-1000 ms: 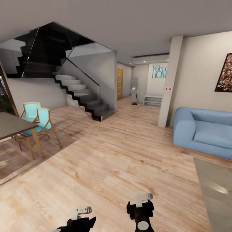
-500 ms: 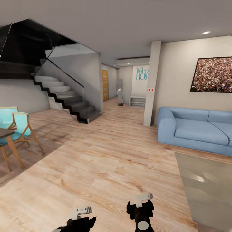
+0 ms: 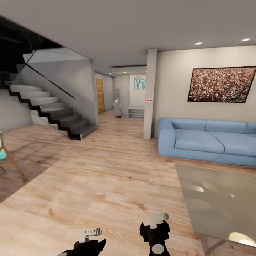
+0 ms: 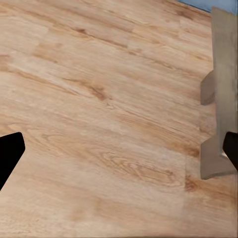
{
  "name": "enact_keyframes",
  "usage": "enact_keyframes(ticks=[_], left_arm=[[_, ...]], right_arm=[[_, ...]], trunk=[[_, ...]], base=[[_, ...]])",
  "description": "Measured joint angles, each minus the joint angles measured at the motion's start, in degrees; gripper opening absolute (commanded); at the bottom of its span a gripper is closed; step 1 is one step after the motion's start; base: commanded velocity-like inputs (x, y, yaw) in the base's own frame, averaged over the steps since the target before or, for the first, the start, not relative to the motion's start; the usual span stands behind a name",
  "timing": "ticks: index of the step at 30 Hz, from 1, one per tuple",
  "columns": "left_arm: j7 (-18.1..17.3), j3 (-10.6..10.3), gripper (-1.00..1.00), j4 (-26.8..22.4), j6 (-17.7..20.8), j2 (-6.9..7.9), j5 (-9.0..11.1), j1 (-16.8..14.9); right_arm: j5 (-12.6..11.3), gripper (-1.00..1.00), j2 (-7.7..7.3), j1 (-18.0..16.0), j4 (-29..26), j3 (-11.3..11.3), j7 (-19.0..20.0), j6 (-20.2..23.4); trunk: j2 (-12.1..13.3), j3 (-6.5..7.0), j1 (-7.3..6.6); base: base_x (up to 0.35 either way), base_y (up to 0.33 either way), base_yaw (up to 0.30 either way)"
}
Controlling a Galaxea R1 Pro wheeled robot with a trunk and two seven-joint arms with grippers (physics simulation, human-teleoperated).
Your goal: Turn on the radio receiver that's on the table in the living room.
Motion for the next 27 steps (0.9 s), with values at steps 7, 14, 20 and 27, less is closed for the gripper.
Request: enact_keyframes(ticks=[7, 14, 20, 27], left_arm=[[0.0, 0.0, 1.0, 0.0, 0.0, 0.0, 0.0, 0.0], [0.0, -0.1, 1.0, 0.0, 0.0, 0.0, 0.0, 0.0], [0.0, -0.1, 1.0, 0.0, -0.1, 0.0, 0.0, 0.0], [0.0, -0.2, 1.0, 0.0, -0.1, 0.0, 0.0, 0.0]], right_arm=[[0.0, 1.0, 0.0, 0.0, 0.0, 0.0, 0.0, 0.0], [-0.1, 1.0, 0.03, 0.0, 0.0, 0.0, 0.0, 0.0], [-0.1, 1.0, 0.03, 0.0, 0.0, 0.0, 0.0, 0.0], [-0.1, 1.0, 0.04, 0.0, 0.0, 0.0, 0.0, 0.0]], trunk=[[0.0, 0.35, 0.0], [0.0, 0.7, 0.0], [0.0, 1.0, 0.0], [0.0, 1.35, 0.0]], base=[[0.0, 0.0, -0.295], [0.0, 0.0, -0.295], [0.0, 0.0, -0.295], [0.0, 0.0, -0.295]])
